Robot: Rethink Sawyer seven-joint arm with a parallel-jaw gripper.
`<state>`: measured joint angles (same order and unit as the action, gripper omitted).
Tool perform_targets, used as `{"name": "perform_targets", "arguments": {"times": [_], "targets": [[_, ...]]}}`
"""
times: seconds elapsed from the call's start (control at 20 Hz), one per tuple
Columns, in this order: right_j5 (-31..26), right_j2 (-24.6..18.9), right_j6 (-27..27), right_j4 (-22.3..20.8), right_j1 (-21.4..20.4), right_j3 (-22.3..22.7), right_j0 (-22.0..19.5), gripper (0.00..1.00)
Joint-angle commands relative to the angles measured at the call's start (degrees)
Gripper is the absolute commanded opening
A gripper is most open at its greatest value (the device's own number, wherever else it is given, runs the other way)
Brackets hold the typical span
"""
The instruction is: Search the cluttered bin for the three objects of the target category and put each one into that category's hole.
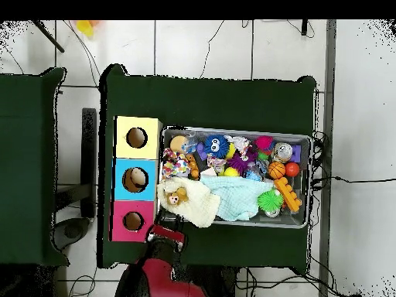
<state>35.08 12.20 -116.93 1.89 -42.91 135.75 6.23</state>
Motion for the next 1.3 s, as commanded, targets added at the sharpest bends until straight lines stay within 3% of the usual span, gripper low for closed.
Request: {"name": "perform_targets", "arguments": {"times": [0.05,0.9,1.3], "targets": [[5.68,-3.09,-8.16,-2.82,4.60,-9.66,-2.84,1.00],[10.50,-3.10,-8.84,-3.95,10.00,-12.51,-3.51,1.00],[12.13,-3.98,-8.59,-4.95,15.25,-15.52,-4.93,1.00]]}}
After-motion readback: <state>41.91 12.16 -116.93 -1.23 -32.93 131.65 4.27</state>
